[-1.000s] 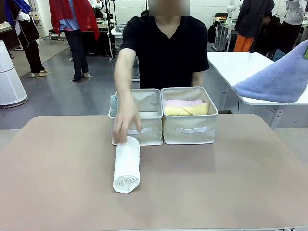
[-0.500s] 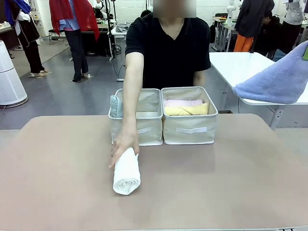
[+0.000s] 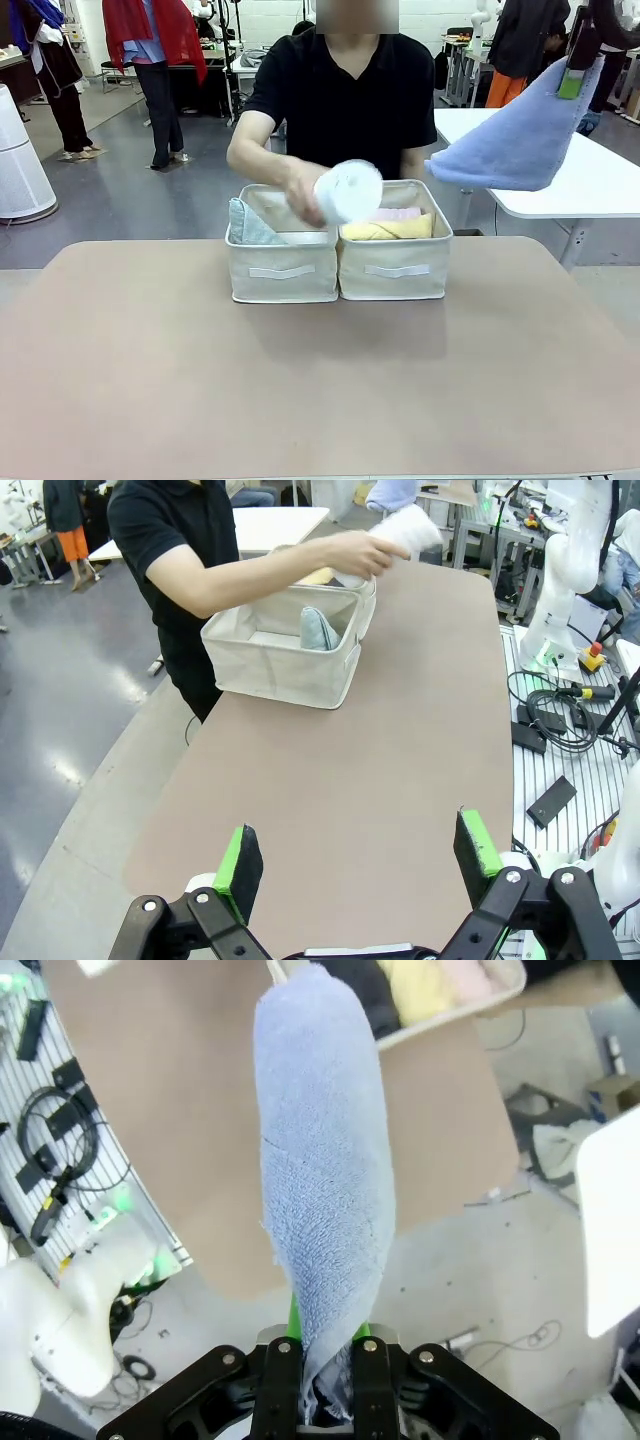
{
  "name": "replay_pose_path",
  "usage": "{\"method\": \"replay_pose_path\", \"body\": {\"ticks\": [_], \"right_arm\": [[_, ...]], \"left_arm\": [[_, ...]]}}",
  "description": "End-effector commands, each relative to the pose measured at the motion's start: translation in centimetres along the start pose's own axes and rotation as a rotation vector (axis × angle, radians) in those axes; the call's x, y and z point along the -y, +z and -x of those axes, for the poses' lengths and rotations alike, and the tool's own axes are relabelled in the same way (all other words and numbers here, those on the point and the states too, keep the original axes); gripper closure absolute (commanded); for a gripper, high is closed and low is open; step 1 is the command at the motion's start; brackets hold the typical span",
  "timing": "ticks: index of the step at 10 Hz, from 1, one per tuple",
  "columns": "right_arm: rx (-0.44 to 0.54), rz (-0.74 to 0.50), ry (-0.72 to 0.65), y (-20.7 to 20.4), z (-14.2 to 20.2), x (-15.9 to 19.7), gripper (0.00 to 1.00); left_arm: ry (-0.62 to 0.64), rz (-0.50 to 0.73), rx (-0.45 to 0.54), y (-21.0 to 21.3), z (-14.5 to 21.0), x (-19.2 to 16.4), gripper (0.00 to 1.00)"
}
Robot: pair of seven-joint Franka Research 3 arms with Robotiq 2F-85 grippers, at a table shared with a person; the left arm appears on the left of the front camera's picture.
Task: Sort the towels based on their folding style.
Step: Pick up another triangle-folded towel from the table and place it in the left Fabric basket.
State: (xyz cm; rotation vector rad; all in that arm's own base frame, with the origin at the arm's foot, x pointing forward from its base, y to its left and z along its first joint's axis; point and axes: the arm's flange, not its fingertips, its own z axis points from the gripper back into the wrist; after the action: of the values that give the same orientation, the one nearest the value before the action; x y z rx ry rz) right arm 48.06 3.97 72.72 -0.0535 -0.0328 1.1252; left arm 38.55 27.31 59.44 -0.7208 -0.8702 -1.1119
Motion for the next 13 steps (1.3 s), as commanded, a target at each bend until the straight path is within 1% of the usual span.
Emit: {"method": "replay_pose_path", "body": {"ticks": [1,2,3,4,7,10,13], "right_arm": [[-0.07,-0.003,-0.114,1.8,11.1,-1.4,0.83],[0.009,0.008,-0.182,2.5,17.5,-3.5,0.83],[0.085,0.026,-0.21,2.9,20.6,-5.2,0.83],[0.104,0.024,-0.219,2.8,21.6,-5.4,0.83],[0.1,-0.004,-0.208,2.4,21.6,-4.1,0.83],[0.119,0.002,-0.194,2.6,22.0,-4.3,0.83],[0.116,0.003,-0.189,2.4,21.9,-4.5,0.83]], "left_arm": [[-0.019,0.005,0.007,0.2,0.1,0.2,0.0],[-0.019,0.005,0.007,0.2,0.1,0.2,0.0],[-0.019,0.005,0.007,0.2,0.1,0.2,0.0],[-0.019,0.005,0.007,0.2,0.1,0.2,0.0],[-0.019,0.005,0.007,0.2,0.1,0.2,0.0],[-0.019,0.005,0.007,0.2,0.1,0.2,0.0],[-0.019,0.005,0.007,0.2,0.1,0.2,0.0]]}}
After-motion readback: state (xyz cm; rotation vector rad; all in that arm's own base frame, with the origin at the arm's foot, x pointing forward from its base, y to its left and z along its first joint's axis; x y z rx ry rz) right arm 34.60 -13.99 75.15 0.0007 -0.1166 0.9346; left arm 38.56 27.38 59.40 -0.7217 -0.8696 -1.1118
